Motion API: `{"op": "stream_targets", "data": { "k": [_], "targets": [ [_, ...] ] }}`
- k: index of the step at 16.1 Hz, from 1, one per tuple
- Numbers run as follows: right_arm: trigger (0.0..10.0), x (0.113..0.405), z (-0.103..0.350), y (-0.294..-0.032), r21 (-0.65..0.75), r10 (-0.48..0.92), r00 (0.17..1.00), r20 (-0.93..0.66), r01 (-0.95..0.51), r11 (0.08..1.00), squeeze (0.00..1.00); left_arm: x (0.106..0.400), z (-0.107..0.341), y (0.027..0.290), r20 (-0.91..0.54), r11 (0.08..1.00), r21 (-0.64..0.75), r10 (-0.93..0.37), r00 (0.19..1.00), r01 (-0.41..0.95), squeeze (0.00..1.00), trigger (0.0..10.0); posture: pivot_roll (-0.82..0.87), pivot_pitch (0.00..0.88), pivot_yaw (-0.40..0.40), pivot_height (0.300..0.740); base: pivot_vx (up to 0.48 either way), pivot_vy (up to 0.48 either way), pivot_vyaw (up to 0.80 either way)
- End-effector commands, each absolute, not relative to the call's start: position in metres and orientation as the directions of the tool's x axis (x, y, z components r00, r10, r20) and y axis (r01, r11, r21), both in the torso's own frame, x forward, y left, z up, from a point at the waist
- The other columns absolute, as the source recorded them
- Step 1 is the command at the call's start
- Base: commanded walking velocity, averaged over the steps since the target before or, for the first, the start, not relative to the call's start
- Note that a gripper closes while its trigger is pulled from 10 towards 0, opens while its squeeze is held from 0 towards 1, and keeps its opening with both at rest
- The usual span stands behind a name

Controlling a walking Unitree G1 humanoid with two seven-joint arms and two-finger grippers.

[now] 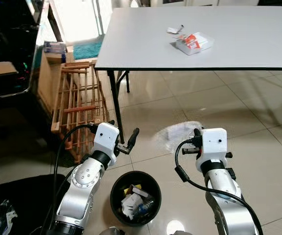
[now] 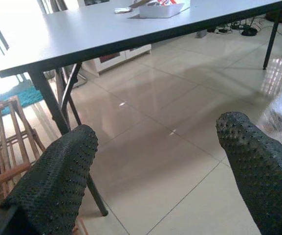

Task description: Picking trash to rubbish bin

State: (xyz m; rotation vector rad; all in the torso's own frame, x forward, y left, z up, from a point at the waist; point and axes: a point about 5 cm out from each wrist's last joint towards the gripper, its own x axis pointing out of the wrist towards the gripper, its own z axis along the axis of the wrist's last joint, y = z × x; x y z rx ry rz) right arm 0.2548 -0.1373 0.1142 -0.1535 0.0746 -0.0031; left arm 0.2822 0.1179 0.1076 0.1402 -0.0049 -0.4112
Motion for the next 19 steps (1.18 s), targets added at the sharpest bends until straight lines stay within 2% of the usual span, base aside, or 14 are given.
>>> {"op": "stream_targets", "data": {
  "k": [1, 8, 19],
  "targets": [
    [10.0, 0.2554, 0.1183, -0.1359, -0.162, -0.001, 0.999, -0.054, -0.007, 0.987, 0.0, 0.2808, 0.103, 0.1218, -0.046, 0.908, 0.147, -0.39, 0.92, 0.392, 0.0, 10.0, 0.01, 0.138, 0.042, 0.74, 0.0, 0.0, 0.8],
    [10.0, 0.2557, 0.1171, -0.1366, -0.154, -0.011, 0.998, -0.057, 0.002, 0.988, 0.0, 0.2812, 0.1015, 0.1213, -0.054, 0.906, 0.155, -0.392, 0.919, 0.395, 0.0, 10.0, 0.01, 0.134, 0.045, 0.74, 0.0, 0.0, 0.73],
    [10.0, 0.2565, 0.115, -0.1367, -0.145, -0.014, 0.998, -0.063, 0.005, 0.989, 0.0, 0.2829, 0.0965, 0.1197, -0.094, 0.911, 0.153, -0.373, 0.923, 0.384, 0.0, 10.0, 0.01, 0.13, 0.049, 0.74, 0.0, 0.0, 0.0]
  ]
}}
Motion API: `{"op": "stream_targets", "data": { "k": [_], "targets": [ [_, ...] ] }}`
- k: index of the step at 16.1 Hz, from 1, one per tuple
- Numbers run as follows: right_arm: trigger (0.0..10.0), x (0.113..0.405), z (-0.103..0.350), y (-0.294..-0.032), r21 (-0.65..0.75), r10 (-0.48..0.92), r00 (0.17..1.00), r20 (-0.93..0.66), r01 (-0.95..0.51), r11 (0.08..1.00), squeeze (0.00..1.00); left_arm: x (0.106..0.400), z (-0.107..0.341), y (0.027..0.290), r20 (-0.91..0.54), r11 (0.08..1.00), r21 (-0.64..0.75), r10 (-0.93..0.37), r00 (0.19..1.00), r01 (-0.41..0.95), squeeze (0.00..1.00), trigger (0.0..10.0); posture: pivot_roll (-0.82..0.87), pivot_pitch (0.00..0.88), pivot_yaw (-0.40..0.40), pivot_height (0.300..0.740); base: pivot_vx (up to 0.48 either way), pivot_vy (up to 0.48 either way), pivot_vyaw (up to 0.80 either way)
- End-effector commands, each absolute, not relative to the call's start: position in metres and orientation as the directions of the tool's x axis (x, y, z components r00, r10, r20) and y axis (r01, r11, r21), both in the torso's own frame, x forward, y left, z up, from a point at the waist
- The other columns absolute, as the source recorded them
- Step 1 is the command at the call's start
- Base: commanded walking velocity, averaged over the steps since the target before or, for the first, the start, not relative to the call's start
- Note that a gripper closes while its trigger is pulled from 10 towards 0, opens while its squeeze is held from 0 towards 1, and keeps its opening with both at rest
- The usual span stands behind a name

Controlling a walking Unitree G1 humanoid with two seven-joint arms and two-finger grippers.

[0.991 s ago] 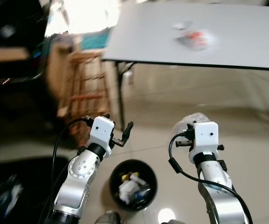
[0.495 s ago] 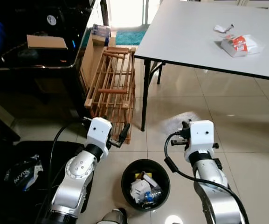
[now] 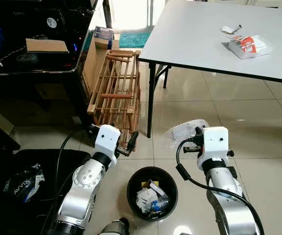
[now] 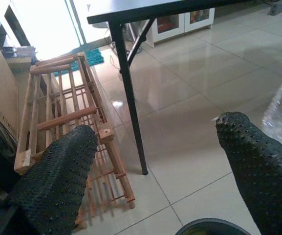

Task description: Picking trash to rubbish bin

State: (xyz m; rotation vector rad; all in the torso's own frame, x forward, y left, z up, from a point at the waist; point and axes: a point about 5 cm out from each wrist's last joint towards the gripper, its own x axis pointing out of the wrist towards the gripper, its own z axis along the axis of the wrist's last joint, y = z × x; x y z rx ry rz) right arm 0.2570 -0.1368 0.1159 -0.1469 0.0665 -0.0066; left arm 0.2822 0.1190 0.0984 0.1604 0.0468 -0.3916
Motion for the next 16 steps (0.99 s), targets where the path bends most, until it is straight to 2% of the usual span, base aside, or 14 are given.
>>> {"op": "stream_targets", "data": {
  "k": [1, 11, 16],
  "targets": [
    [10.0, 0.2564, 0.115, -0.1365, -0.145, -0.015, 0.998, -0.063, 0.005, 0.989, 0.0, 0.283, 0.0965, 0.1196, -0.096, 0.91, 0.154, -0.373, 0.923, 0.384, 0.0, 10.0, 0.01, 0.129, 0.05, 0.74, 0.0, 0.0, 0.0],
    [10.0, 0.2545, 0.1139, -0.1373, -0.146, -0.018, 0.998, -0.068, 0.008, 0.989, 0.0, 0.2816, 0.0951, 0.1183, -0.11, 0.907, 0.155, -0.378, 0.919, 0.391, 0.0, 10.0, 0.01, 0.135, 0.052, 0.74, 0.0, 0.0, 0.0],
    [10.0, 0.2534, 0.1132, -0.1375, -0.146, -0.022, 0.997, -0.071, 0.011, 0.989, 0.0, 0.2813, 0.0937, 0.1174, -0.12, 0.905, 0.158, -0.38, 0.917, 0.396, 0.0, 10.0, 0.0, 0.137, 0.055, 0.74, -0.308, 0.0, 0.0]
  ]
}}
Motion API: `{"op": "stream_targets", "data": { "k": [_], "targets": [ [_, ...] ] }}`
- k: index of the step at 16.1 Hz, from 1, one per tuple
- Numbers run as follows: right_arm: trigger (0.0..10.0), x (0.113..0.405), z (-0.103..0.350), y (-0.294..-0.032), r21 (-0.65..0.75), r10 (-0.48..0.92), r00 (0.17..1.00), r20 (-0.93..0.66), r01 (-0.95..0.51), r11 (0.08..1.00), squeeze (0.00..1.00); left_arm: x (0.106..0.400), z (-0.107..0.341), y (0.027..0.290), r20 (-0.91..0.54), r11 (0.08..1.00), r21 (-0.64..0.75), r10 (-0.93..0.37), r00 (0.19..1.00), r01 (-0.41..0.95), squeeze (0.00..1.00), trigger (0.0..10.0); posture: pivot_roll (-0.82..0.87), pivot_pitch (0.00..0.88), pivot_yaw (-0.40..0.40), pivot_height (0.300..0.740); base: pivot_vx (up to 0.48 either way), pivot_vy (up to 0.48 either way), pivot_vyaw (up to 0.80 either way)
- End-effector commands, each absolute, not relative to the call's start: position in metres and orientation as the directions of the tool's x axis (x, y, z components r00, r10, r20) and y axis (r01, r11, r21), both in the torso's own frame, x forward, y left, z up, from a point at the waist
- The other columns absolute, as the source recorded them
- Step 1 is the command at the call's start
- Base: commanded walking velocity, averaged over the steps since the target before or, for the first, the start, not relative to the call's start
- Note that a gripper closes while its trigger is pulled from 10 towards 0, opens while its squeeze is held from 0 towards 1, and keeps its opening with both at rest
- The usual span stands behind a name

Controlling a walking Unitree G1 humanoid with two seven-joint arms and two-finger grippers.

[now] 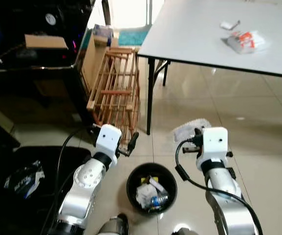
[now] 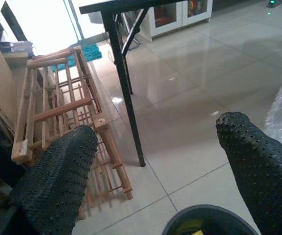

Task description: Picking trash to rubbish bin

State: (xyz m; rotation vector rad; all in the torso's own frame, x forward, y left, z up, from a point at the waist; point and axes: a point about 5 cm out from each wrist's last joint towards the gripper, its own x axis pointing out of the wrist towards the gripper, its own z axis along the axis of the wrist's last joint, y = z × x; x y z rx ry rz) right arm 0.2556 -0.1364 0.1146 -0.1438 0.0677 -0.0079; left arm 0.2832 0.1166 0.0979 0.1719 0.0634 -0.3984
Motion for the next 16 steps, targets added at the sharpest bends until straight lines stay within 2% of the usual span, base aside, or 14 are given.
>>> {"op": "stream_targets", "data": {
  "k": [1, 3, 8, 13, 16],
  "targets": [
    [10.0, 0.2532, 0.1131, -0.1376, -0.146, -0.022, 0.997, -0.071, 0.012, 0.989, 0.0, 0.2812, 0.0936, 0.1174, -0.12, 0.904, 0.157, -0.381, 0.917, 0.396, 0.0, 10.0, 0.0, 0.138, 0.056, 0.74, -0.27, 0.0, 0.0],
    [10.0, 0.253, 0.1128, -0.1376, -0.146, -0.022, 0.997, -0.072, 0.011, 0.989, 0.0, 0.281, 0.0931, 0.1171, -0.122, 0.903, 0.157, -0.383, 0.916, 0.399, 0.0, 10.0, 0.0, 0.138, 0.056, 0.74, -0.262, 0.0, 0.0],
    [10.0, 0.2531, 0.1123, -0.1373, -0.147, -0.023, 0.997, -0.074, 0.012, 0.989, 0.0, 0.2801, 0.092, 0.1172, -0.132, 0.893, 0.133, -0.414, 0.901, 0.43, 0.0, 10.0, 0.0, 0.139, 0.057, 0.74, 0.0, 0.0, 0.0],
    [10.0, 0.2522, 0.1117, -0.1371, -0.147, -0.025, 0.997, -0.075, 0.013, 0.989, 0.0, 0.2794, 0.0914, 0.1181, -0.13, 0.892, 0.141, -0.413, 0.901, 0.429, 0.0, 10.0, 0.0, 0.14, 0.058, 0.74, 0.38, 0.0, 0.0],
    [10.0, 0.2523, 0.1116, -0.1374, -0.148, -0.024, 0.997, -0.075, 0.013, 0.989, 0.0, 0.2787, 0.0923, 0.1175, -0.117, 0.892, 0.136, -0.418, 0.901, 0.431, 0.0, 10.0, 0.0, 0.14, 0.058, 0.74, 0.0, 0.0, 0.0]
  ]
}}
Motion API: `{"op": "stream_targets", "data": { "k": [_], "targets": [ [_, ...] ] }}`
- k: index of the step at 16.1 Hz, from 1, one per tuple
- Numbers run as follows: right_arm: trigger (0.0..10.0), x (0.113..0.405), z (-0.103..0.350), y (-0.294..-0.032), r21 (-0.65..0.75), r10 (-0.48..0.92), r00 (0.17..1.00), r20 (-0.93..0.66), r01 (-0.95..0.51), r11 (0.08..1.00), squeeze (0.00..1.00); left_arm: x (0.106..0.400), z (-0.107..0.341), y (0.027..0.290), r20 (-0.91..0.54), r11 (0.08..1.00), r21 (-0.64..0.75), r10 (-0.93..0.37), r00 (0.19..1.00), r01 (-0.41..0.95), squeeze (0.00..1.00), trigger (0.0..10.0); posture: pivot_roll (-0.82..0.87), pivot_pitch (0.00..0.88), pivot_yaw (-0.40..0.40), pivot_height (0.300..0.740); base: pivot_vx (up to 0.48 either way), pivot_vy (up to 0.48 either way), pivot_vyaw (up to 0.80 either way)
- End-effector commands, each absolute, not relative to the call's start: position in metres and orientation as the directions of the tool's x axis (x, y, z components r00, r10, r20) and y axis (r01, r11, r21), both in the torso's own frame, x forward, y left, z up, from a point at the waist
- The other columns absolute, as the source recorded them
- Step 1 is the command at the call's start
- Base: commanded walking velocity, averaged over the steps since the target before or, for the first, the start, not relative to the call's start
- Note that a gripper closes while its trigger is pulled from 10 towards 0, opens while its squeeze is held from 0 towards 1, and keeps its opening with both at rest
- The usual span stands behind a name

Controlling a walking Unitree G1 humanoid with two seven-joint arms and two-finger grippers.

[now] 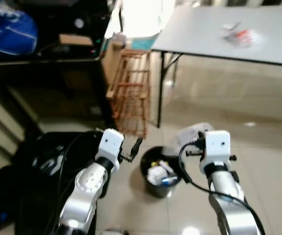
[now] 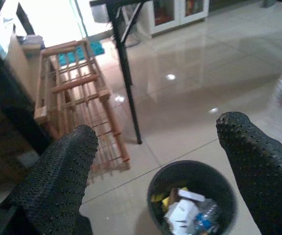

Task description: Picking trash to rubbish bin

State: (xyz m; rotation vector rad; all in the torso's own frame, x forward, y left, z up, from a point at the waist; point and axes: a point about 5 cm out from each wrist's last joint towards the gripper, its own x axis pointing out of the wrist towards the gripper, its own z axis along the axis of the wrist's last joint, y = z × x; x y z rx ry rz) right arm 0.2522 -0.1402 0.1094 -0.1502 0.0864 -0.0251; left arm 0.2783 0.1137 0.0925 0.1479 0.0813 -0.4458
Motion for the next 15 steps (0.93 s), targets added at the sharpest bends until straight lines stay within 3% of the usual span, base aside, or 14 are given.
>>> {"op": "stream_targets", "data": {
  "k": [1, 7, 15],
  "targets": [
    [10.0, 0.2525, 0.1114, -0.1375, -0.149, -0.024, 0.997, -0.076, 0.013, 0.989, 0.0, 0.279, 0.0924, 0.1173, -0.116, 0.892, 0.134, -0.419, 0.9, 0.432, 0.0, 10.0, 0.0, 0.14, 0.057, 0.74, 0.0, 0.0, 0.0],
    [10.0, 0.2543, 0.1117, -0.1369, -0.154, -0.019, 0.997, -0.071, 0.008, 0.988, 0.0, 0.2788, 0.096, 0.1138, -0.097, 0.876, 0.133, -0.454, 0.886, 0.464, 0.0, 10.0, 0.0, 0.133, 0.055, 0.74, 0.0, 0.0, 0.0],
    [10.0, 0.2547, 0.1119, -0.1372, -0.155, -0.023, 0.998, -0.067, 0.013, 0.988, 0.0, 0.278, 0.0961, 0.112, -0.091, 0.867, 0.141, -0.469, 0.878, 0.478, 0.0, 10.0, 0.0, 0.127, 0.058, 0.74, 0.465, 0.0, 0.0]
  ]
}}
